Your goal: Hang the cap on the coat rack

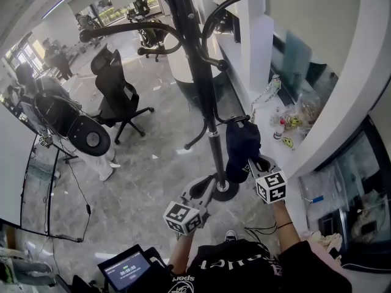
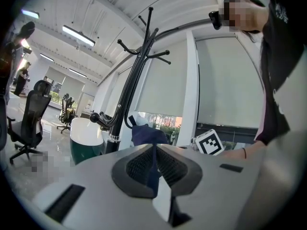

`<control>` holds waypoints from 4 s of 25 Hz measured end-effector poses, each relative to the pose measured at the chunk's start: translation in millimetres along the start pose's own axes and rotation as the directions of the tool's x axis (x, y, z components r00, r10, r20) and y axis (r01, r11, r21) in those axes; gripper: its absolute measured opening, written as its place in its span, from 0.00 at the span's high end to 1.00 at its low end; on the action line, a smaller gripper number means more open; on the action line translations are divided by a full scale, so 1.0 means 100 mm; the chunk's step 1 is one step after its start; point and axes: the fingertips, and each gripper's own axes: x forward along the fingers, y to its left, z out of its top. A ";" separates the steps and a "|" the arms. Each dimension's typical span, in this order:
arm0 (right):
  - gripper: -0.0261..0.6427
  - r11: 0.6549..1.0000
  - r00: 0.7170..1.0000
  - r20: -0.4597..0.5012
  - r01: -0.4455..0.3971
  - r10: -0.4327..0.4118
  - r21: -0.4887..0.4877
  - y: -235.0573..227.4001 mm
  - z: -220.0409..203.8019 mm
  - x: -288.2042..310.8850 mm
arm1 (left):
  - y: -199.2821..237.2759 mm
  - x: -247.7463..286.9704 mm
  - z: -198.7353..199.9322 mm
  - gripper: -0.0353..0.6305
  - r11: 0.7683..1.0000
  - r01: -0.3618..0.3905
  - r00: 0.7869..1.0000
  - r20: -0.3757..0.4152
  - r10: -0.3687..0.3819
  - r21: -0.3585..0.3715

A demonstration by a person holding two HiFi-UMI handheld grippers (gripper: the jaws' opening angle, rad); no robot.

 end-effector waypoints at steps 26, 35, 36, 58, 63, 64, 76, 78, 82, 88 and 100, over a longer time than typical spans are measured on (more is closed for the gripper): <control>0.69 0.998 0.998 -0.061 0.026 -0.023 0.060 0.45 -0.18 -0.21 | -0.03 -0.36 0.01 0.94 1.000 0.026 1.000 0.012 -0.026 -0.002; 0.70 0.998 1.000 -0.002 0.006 -0.006 0.059 0.96 -0.03 -0.46 | -0.10 -0.72 0.03 0.94 0.998 0.060 0.998 0.019 -0.060 0.000; 0.71 0.998 1.000 0.006 0.006 -0.007 0.060 1.02 -0.01 -0.50 | -0.13 -0.76 0.04 0.94 0.998 0.065 0.998 0.019 -0.065 0.000; 0.94 0.992 0.997 0.055 0.040 -0.047 0.120 2.93 -0.07 -1.21 | -0.31 -2.40 -0.18 0.94 0.987 0.158 0.987 0.003 -0.158 -0.006; 0.94 0.990 0.998 0.041 0.044 -0.049 0.134 3.35 -0.21 -1.40 | -0.39 -2.75 -0.28 0.94 0.984 0.176 0.984 -0.005 -0.176 -0.019; 0.94 0.990 0.998 0.037 0.045 -0.051 0.137 3.41 -0.23 -1.45 | -0.41 -2.80 -0.30 0.94 0.984 0.177 0.984 -0.005 -0.177 -0.022; 0.94 0.987 0.998 0.053 0.012 -0.021 0.162 3.78 -0.24 -1.77 | -0.57 -3.18 -0.36 0.94 0.985 0.166 0.986 0.020 -0.165 -0.047; 0.94 0.986 0.998 0.058 0.004 -0.014 0.169 3.81 -0.25 -1.82 | -0.64 -3.20 -0.37 0.94 0.985 0.167 0.986 0.022 -0.166 -0.045; 0.94 0.984 0.998 0.066 -0.008 -0.003 0.177 3.81 -0.30 -2.01 | -0.87 -3.19 -0.41 0.94 0.984 0.175 0.985 0.015 -0.175 -0.039; 0.94 0.981 0.997 0.071 -0.006 -0.008 0.194 3.73 -0.45 -2.56 | -1.41 -3.18 -0.54 0.94 0.981 0.193 0.981 -0.005 -0.193 -0.037; 0.94 0.974 0.998 0.055 -0.019 0.007 0.226 3.64 -0.96 -3.76 | -2.60 -3.34 -1.04 0.94 0.982 0.177 0.982 -0.056 -0.181 -0.062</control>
